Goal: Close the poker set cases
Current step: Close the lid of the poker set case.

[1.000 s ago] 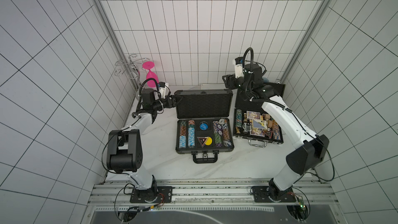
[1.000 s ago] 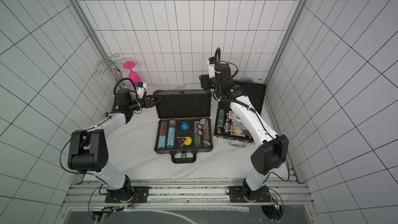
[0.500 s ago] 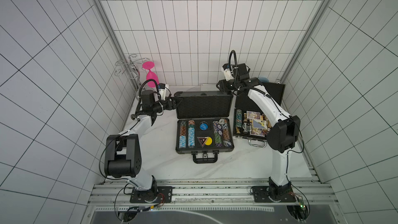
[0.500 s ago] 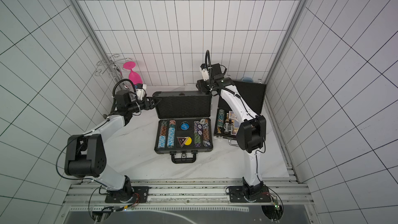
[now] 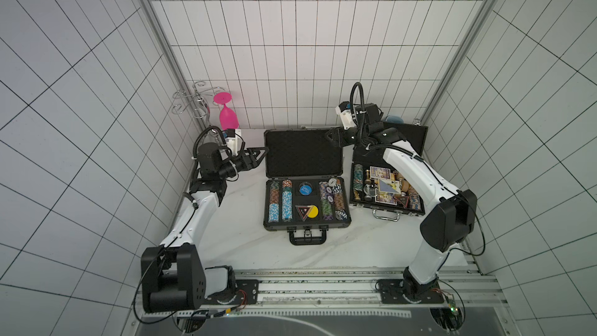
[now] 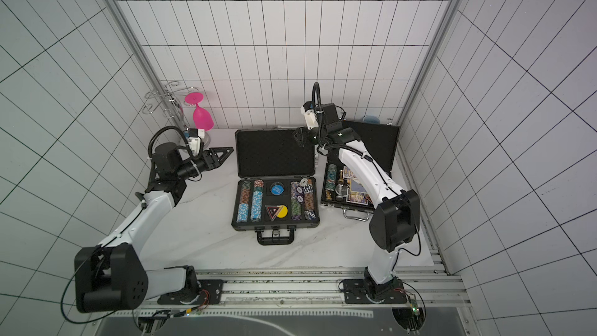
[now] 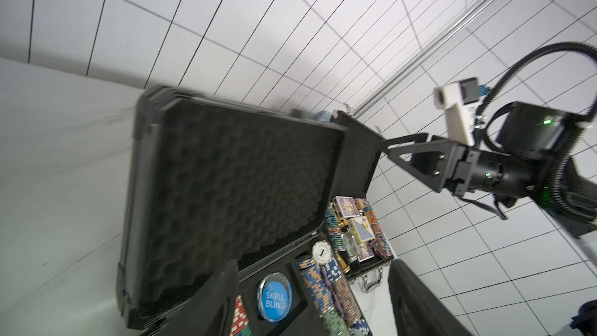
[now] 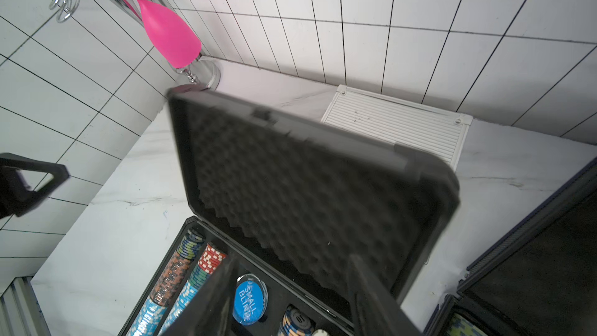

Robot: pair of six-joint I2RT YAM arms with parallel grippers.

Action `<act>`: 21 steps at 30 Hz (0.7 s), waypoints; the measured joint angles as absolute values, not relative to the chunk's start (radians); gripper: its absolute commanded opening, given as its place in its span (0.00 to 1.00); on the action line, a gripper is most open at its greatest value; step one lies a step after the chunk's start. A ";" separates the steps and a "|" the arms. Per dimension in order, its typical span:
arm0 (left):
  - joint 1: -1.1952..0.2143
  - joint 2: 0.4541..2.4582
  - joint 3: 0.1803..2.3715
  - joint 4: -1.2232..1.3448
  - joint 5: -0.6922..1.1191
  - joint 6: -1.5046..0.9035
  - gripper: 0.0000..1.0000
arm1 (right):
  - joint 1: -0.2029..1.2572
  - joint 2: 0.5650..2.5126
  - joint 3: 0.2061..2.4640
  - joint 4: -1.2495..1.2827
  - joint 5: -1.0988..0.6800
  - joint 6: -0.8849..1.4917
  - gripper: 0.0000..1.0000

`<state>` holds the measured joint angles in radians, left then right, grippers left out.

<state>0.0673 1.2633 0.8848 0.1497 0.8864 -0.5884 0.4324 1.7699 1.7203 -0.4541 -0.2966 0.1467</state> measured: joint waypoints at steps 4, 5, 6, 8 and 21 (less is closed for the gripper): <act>0.068 1.235 0.906 0.162 0.872 -0.636 0.74 | 0.450 1.770 1.653 -0.431 -0.293 0.162 0.56; 0.068 1.236 0.920 0.154 0.860 -0.641 0.74 | 0.453 1.770 1.631 -0.423 -0.289 0.168 0.56; 0.068 1.243 0.936 0.146 0.852 -0.644 0.74 | 0.457 1.769 1.609 -0.411 -0.283 0.176 0.57; 0.068 1.264 0.962 0.138 0.841 -0.645 0.75 | 0.459 1.769 1.576 -0.390 -0.267 0.187 0.61; 0.068 1.342 0.981 0.040 0.774 -0.605 0.78 | 0.316 1.726 1.482 -0.226 -0.105 0.190 0.54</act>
